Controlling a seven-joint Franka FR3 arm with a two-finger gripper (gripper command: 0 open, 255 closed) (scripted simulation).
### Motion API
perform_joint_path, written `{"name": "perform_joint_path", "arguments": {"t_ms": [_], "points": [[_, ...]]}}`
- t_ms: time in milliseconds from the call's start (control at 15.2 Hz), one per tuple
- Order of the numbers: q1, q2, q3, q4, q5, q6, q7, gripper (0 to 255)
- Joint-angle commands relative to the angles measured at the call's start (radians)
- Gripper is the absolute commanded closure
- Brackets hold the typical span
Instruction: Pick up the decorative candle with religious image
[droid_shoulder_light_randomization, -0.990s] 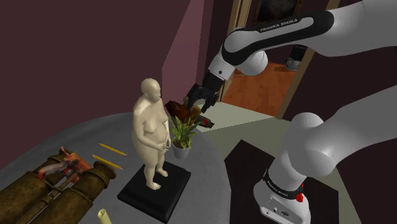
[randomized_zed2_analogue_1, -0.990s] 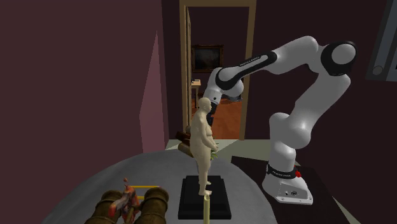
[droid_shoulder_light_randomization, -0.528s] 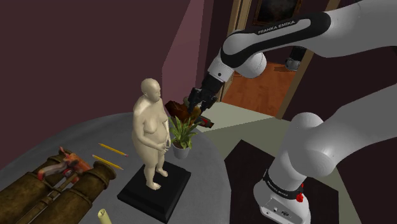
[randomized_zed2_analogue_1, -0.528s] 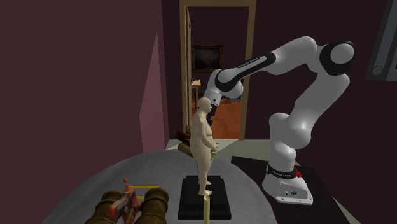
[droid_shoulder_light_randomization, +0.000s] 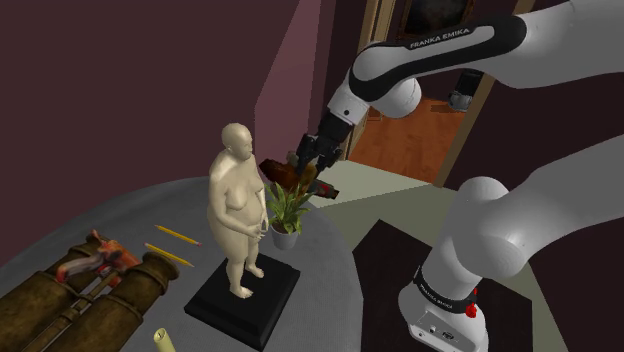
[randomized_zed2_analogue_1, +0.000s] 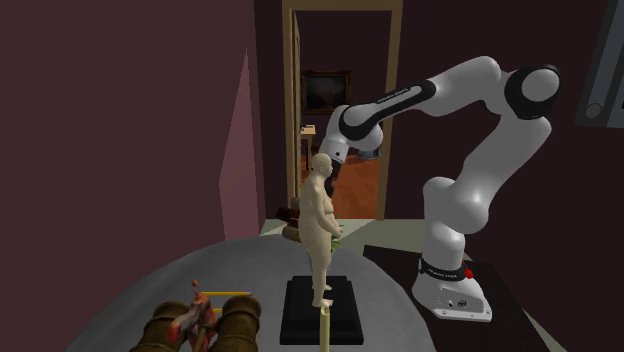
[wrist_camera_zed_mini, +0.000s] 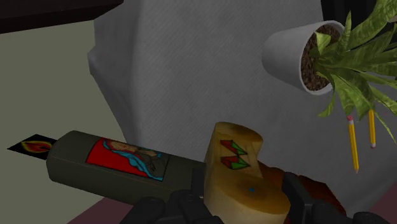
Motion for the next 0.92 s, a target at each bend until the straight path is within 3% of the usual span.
{"name": "perform_joint_path", "arguments": {"t_ms": [0, 858], "points": [[-0.003, -0.01, 0.005, 0.017, -0.007, -0.024, 0.016, 255], [-0.02, -0.053, 0.019, 0.133, -0.047, -0.171, 0.092, 255]]}}
